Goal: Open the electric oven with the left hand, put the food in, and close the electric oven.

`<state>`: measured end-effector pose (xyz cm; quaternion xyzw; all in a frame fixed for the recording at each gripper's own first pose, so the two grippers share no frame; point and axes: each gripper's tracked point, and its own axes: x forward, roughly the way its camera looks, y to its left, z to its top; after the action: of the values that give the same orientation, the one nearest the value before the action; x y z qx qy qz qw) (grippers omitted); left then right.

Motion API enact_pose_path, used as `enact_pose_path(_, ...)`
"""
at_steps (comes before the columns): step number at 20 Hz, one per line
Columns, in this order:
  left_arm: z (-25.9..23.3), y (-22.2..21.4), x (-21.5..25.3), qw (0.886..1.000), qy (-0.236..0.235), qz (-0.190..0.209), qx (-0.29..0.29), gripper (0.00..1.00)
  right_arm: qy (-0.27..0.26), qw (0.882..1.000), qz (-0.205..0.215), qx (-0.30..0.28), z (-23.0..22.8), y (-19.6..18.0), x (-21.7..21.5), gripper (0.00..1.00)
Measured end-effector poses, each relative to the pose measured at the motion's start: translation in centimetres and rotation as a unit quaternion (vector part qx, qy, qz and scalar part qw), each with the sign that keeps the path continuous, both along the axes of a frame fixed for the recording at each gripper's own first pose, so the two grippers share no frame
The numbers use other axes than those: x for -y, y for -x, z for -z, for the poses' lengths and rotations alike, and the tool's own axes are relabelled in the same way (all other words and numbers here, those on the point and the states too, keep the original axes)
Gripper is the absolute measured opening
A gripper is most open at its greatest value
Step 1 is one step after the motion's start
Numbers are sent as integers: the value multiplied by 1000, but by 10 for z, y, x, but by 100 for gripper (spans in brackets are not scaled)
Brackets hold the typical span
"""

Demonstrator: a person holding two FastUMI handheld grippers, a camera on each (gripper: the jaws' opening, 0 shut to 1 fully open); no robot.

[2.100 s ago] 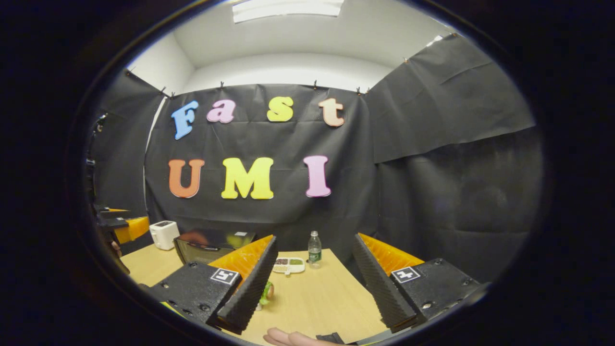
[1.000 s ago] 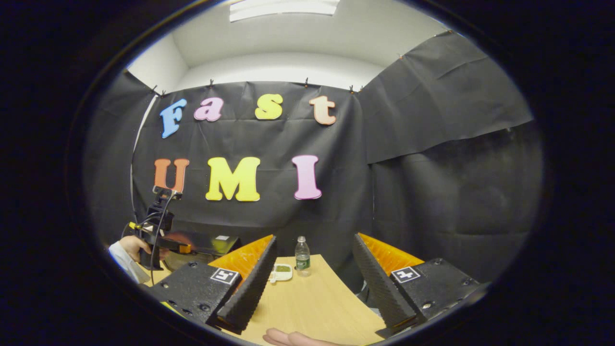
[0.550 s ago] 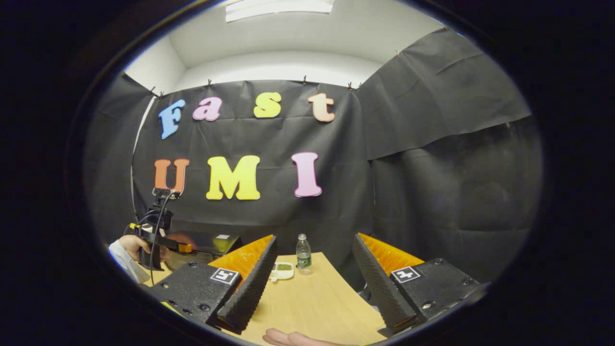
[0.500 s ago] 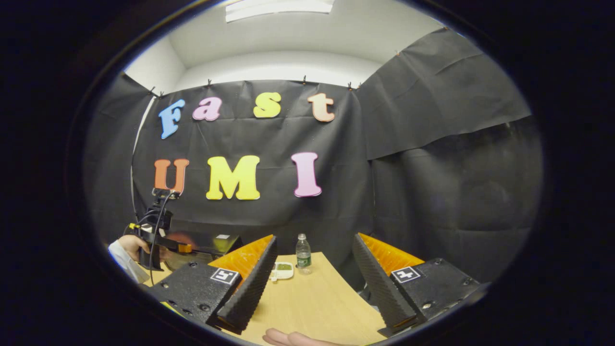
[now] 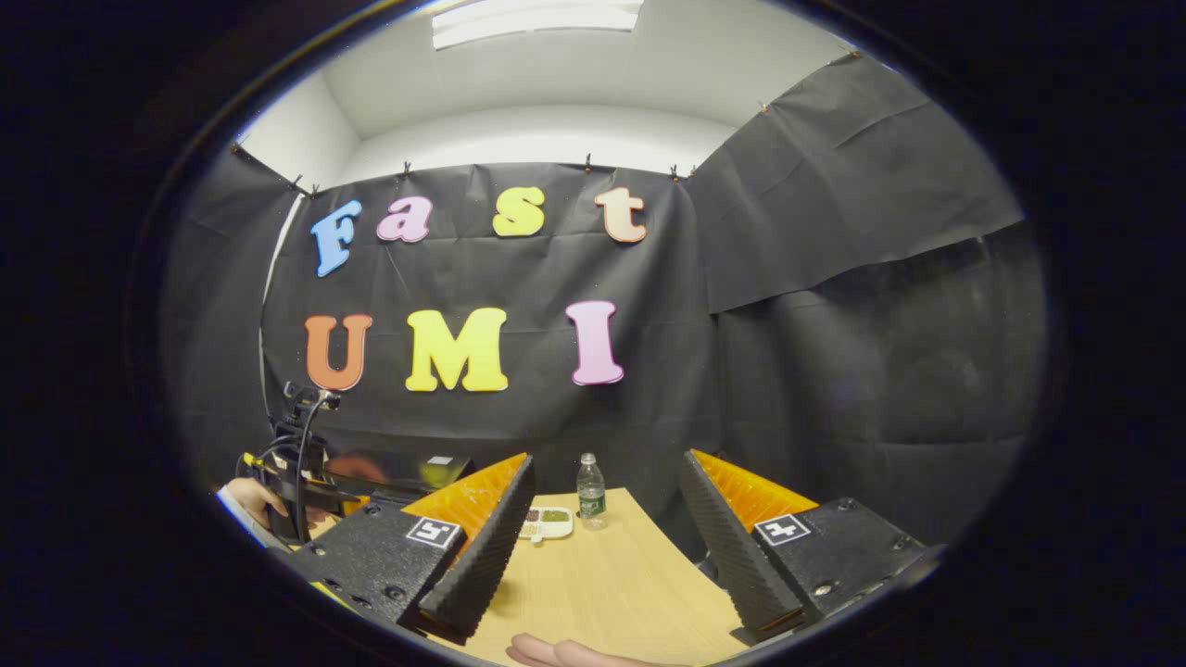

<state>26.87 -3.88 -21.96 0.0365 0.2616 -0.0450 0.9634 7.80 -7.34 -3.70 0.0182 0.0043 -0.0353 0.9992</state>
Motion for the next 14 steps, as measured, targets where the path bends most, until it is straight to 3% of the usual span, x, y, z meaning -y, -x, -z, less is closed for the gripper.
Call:
enact_pose_path(1,7,6,-1,1000,10,-3,-4,98,-1,1000,-1,-1,2,2,-1,89)
enact_pose_path(2,10,11,0,1000,25,-9,0,97,-2,1000,-2,-1,2,3,-2,100)
enact_pose_path(3,11,15,2,999,36,-10,4,97,-2,1000,-1,-2,3,4,-1,89)
enact_pose_path(4,11,18,0,999,37,-8,9,97,-2,1000,-1,-2,4,6,0,100)
enact_pose_path(14,40,53,-2,998,29,-11,46,98,-5,1000,-1,-15,18,11,1,100)
